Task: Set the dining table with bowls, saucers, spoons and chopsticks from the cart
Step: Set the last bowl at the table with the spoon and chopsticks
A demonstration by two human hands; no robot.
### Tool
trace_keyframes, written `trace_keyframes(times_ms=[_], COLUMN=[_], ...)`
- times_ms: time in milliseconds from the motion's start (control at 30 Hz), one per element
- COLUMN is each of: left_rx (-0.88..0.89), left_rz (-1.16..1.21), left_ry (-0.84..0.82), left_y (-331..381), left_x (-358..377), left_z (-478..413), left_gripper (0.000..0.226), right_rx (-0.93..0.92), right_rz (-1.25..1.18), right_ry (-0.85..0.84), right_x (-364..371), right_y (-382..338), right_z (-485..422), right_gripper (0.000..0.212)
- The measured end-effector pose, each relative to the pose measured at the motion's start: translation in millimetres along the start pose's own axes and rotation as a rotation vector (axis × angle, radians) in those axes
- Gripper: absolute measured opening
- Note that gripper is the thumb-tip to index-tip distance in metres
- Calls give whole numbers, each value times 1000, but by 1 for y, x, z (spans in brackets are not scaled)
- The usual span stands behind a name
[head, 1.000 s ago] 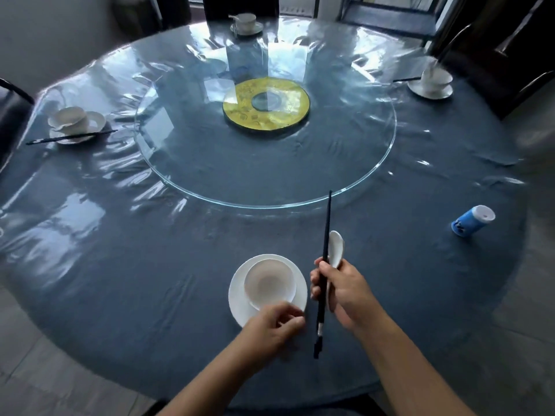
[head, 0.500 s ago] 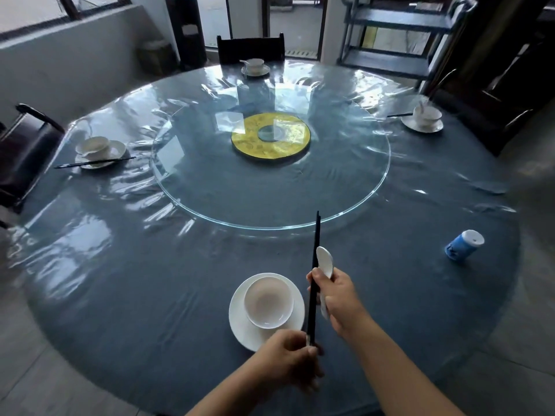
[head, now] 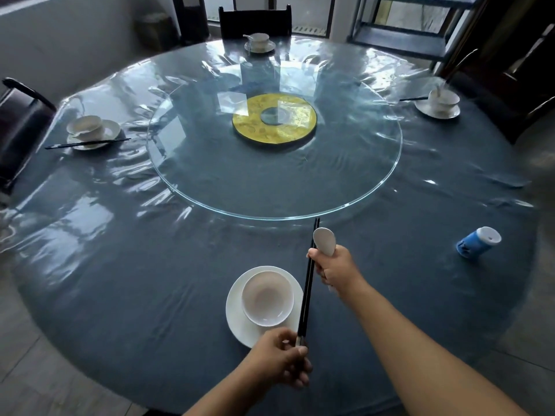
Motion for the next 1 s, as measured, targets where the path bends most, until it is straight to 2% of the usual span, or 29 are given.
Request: trace_keyframes(times_ms=[100, 300, 400, 633, 833, 1000], left_rx=[-32, -102, -150, -152, -204, -198], left_rz=[-1, 62, 150, 50, 149, 98], left_ry=[116, 88, 88, 186, 225, 253], left_y=[-14, -32, -43, -62, -72, -74], left_x=[-2, 5, 5, -1, -1, -2], left_z=[-6, -12, -16, -23, -19, -21], left_gripper=[14, 9, 10, 18, 19, 24], right_rx=[35, 117, 91, 53, 15, -11], right_rz=[95, 219, 296, 406, 533, 563], right_ry=[19, 20, -9, -20, -5, -13], right_x=[-6, -6, 3, 12, 14, 16], right_y=[23, 60, 68, 74, 70, 66], right_z=[-17, -44, -50, -50, -43, -39], right_gripper=[17, 23, 26, 24, 30, 30])
Point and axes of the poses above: each hand's wrist, its own z-axis away from the middle knuckle, its own x-axis out of the palm, y = z × x, the point moved 8 cm from there along -z, towards the middle knuckle, and after that the axes turned 14 degrees about -z, right-handed, at the moved point
